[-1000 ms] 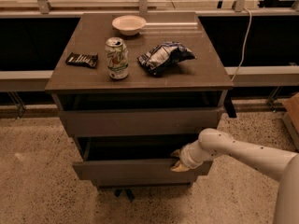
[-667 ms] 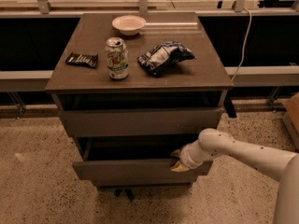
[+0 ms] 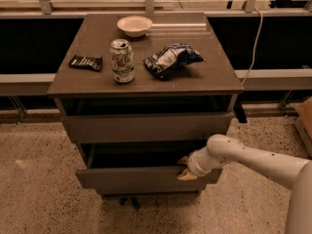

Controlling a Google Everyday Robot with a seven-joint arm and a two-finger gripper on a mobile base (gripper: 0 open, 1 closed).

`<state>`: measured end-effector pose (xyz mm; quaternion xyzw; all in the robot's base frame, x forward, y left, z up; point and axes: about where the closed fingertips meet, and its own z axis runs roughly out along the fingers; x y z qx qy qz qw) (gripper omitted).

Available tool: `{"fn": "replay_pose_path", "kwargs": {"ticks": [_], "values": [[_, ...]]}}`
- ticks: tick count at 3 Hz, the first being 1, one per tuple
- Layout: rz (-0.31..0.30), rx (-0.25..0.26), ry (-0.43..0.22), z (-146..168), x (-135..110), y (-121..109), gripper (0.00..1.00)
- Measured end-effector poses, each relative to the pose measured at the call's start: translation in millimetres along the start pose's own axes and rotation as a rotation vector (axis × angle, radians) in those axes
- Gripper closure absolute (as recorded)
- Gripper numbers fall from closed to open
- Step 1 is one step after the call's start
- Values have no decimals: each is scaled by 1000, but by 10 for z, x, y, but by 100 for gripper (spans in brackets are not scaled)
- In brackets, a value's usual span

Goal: Open middle drawer

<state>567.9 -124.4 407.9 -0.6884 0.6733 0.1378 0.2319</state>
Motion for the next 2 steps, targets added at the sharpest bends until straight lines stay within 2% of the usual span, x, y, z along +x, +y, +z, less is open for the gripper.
{"fn": "replay_pose_path", "kwargs": {"ticks": [1, 2], "values": [[0, 0, 0, 0, 0, 0, 5], [-10, -6, 5, 65, -22, -40, 0]]}}
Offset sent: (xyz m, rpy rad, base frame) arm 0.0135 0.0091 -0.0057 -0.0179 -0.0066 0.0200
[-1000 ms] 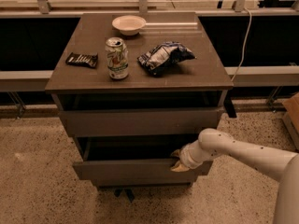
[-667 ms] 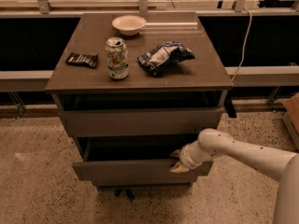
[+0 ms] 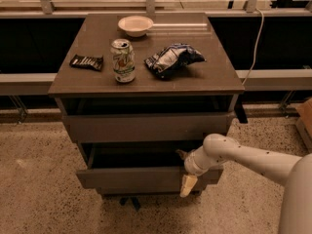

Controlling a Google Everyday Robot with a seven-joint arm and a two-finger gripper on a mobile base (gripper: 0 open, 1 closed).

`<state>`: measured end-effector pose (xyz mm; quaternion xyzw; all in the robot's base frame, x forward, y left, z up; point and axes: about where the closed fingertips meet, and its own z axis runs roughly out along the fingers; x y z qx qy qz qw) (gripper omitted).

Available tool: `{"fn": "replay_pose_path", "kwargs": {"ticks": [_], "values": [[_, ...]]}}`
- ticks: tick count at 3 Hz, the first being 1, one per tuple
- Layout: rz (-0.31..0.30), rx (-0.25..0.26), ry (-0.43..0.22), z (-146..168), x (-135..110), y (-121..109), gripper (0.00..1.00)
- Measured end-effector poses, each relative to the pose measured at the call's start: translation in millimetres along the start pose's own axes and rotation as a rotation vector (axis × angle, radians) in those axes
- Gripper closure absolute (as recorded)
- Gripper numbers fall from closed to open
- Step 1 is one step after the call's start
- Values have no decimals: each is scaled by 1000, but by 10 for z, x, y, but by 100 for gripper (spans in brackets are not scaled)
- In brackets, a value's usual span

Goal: Open middle drawer

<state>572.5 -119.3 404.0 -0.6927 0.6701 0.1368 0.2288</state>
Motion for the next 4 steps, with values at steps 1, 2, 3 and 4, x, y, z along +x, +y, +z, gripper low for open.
{"fn": "replay_pose_path", "kwargs": {"ticks": [1, 2, 3, 4], "values": [[-10, -4, 27, 42, -30, -55, 0], [0, -4, 55, 37, -12, -43, 0], [22, -9, 85, -6, 61, 82, 0], [60, -31, 102, 3, 193, 224, 15]]}}
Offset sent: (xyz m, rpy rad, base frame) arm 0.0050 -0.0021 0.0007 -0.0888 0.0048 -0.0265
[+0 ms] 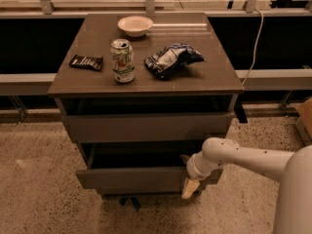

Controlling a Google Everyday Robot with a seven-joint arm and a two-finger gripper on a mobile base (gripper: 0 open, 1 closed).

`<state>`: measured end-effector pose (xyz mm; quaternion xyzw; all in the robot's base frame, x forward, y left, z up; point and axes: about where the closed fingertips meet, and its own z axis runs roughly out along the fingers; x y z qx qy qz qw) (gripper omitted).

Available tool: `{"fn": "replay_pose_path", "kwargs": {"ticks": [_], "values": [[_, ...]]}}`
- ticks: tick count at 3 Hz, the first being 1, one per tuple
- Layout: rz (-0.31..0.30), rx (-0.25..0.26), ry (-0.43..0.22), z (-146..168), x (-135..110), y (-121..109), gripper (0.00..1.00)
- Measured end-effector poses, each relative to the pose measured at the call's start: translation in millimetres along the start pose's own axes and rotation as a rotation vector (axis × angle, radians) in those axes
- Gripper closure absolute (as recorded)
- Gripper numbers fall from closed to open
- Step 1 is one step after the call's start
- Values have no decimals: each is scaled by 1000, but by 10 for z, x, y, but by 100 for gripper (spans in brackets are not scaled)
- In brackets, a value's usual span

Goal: Open middle drawer

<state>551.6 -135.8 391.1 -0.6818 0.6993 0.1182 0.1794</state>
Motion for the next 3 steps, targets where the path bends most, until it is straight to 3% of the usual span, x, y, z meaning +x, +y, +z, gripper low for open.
{"fn": "replay_pose_path", "kwargs": {"ticks": [1, 2, 3], "values": [[10, -21, 10, 4, 27, 133, 39], [12, -81, 4, -3, -35, 484, 62], [12, -86, 3, -11, -44, 521, 85]]}}
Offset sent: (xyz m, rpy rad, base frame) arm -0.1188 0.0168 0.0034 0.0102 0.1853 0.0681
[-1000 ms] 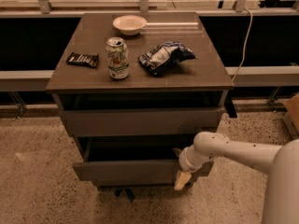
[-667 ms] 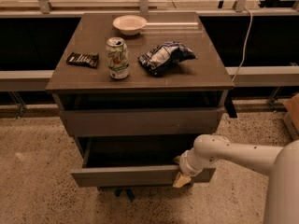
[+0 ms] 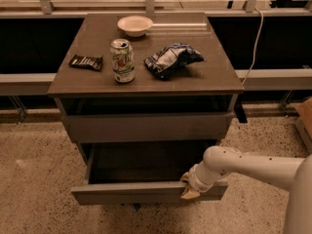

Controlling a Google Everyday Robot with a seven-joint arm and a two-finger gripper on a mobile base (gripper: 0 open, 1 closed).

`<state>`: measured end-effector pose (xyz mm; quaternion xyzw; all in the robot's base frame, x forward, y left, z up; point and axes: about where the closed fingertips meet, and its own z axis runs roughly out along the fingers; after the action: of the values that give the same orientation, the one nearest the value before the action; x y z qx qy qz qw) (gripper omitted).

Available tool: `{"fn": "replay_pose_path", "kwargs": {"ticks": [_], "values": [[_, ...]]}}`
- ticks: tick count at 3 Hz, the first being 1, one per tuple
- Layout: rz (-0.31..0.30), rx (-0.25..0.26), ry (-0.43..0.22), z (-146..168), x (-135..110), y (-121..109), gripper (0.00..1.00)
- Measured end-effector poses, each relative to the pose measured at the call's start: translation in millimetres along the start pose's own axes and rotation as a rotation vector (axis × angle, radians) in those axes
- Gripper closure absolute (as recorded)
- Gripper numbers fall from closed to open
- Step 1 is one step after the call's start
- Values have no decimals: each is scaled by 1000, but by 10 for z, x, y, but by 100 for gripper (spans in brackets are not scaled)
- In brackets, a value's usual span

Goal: Open middle drawer

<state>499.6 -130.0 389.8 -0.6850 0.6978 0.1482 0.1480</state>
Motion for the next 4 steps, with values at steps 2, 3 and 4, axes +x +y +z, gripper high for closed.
{"fn": "replay_pose_path", "kwargs": {"ticks": [2, 3, 4], "values": [[5, -22, -11, 14, -49, 236, 100], [5, -22, -11, 3, -50, 258, 100], [5, -22, -11, 0, -46, 258, 100]]}}
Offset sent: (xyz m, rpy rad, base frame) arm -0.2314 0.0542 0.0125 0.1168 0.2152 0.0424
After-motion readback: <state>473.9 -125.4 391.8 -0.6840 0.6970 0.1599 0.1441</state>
